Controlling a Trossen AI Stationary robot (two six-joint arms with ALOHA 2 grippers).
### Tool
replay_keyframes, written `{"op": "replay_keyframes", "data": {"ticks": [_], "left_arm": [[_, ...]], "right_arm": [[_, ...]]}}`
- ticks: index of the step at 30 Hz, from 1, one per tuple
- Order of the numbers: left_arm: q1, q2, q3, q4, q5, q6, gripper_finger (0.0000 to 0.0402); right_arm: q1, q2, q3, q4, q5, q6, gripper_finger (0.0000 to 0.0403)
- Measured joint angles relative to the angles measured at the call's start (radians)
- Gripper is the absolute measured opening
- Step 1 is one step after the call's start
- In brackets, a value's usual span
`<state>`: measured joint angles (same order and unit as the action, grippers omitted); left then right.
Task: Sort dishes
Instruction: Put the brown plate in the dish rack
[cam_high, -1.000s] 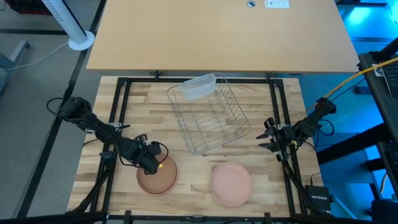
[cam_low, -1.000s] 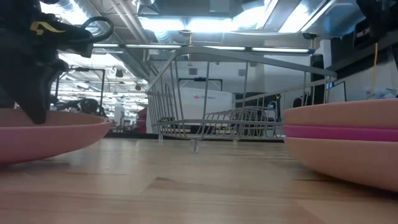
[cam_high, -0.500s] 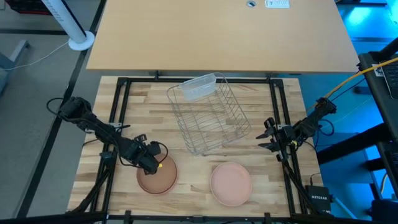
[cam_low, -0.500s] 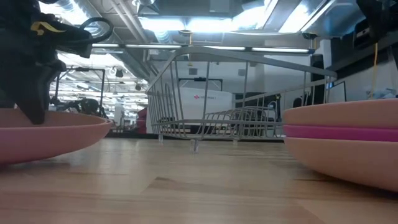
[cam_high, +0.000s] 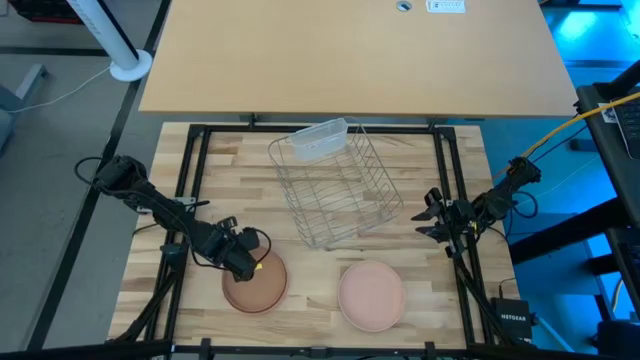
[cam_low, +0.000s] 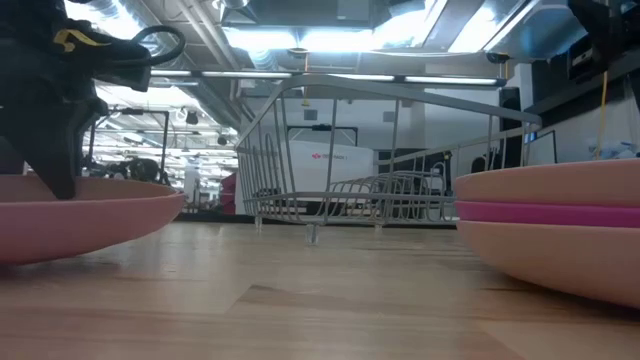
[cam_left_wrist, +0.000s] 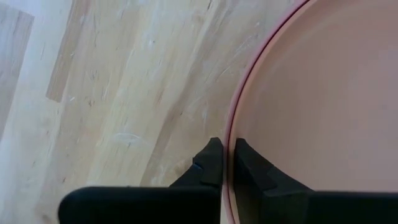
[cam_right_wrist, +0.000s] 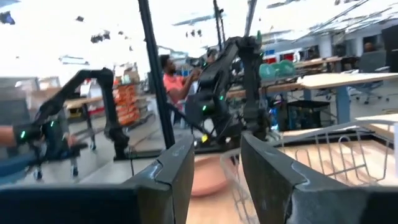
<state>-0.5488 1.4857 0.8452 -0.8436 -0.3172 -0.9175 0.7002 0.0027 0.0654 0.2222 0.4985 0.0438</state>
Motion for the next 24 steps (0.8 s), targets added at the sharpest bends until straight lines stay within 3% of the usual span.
{"op": "replay_keyframes", "data": {"ticks": [5, 10, 14, 20, 24], "left_arm": [[0.0, 0.0, 0.0, -0.001, 0.0, -0.011, 0.0006], [0.0, 0.0, 0.0, -0.001, 0.0, -0.028, 0.0006], [0.001, 0.0, 0.0, -0.001, 0.0, -0.027, 0.0006], [0.019, 0.0, 0.0, -0.001, 0.0, -0.026, 0.0006], [0.031, 0.0, 0.0, -0.001, 0.0, -0.026, 0.0009]], "right_arm": [[0.0, 0.04, 0.002, 0.088, 0.007, 0.003, 0.0138], [0.0, 0.16, 0.002, 0.249, -0.013, 0.003, 0.0138], [0.0, 0.302, 0.032, 0.373, -0.01, -0.043, 0.0138], [-0.001, 0.556, 0.186, 0.378, 0.138, -0.095, 0.0137], [0.0, 0.766, 0.303, 0.376, 0.119, -0.158, 0.0137]]}}
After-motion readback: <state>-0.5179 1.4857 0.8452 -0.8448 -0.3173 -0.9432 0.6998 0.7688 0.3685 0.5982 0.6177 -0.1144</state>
